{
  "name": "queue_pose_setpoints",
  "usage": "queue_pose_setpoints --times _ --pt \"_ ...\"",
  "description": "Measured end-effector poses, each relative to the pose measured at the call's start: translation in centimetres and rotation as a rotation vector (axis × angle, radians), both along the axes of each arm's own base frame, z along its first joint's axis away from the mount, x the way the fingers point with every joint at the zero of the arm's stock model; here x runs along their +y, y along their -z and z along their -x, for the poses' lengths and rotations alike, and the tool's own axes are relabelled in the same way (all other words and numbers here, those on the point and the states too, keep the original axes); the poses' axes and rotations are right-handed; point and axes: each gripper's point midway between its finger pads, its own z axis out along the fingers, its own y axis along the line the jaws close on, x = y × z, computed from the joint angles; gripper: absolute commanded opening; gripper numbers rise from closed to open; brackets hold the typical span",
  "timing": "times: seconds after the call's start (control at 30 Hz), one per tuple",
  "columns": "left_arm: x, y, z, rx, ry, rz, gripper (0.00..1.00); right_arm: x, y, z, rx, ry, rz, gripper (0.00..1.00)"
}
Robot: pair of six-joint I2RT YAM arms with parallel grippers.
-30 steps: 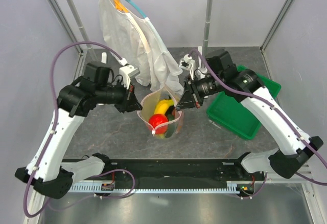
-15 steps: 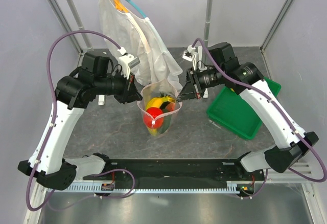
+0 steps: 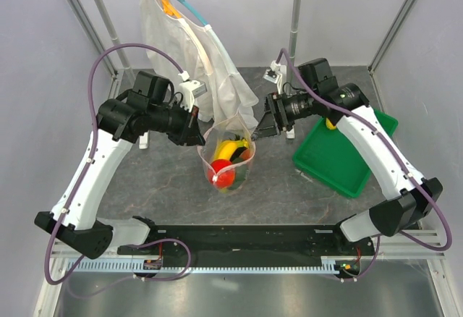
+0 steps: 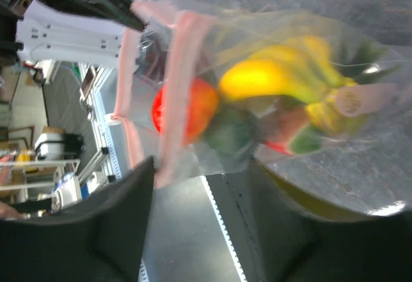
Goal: Place the food in the zip-top bag and seal the zipper
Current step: Adjust the zipper food storage bag at the center of the board, then pick up the fake fruit from the bin.
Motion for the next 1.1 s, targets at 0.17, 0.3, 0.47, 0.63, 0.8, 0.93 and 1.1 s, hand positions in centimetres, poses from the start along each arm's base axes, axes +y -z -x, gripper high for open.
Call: queue_pose_setpoints --times 0.17,0.3,0.47,0.63,0.8,0.93,1.1 --pt "-0.1 0.0 0.0 0.004 -0.001 0.001 0.02 -3.4 -0.9 -4.3 -0.041 0.145 -0.004 0.84" --pt "-0.3 0.0 -0.2 0.012 0.001 0.007 0.02 -8.8 -1.4 -9.4 -0.134 0.330 0.033 0.84" --pt "-0.6 -0.3 -0.4 0.014 0.003 0.016 0.02 -16.8 3.3 -14.2 -0.202 0.556 0.263 0.91" --pt "-0.6 -0.5 -0.5 0.010 0.003 0.020 0.02 -25.0 12.1 -17.7 -0.089 0.735 0.561 0.91" --pt "-0.6 -0.5 -0.5 0.009 0.003 0.020 0.02 -31.0 18.9 -19.2 0.046 0.887 0.731 0.87" --pt "-0.6 -0.5 -0.5 0.009 0.003 0.020 0.02 -32.6 20.0 -20.2 0.052 0.969 0.762 0.86" --pt "-0.6 -0.5 -0.5 0.009 0.003 0.020 0.02 -33.5 21.5 -22.0 0.071 1.046 0.758 0.85"
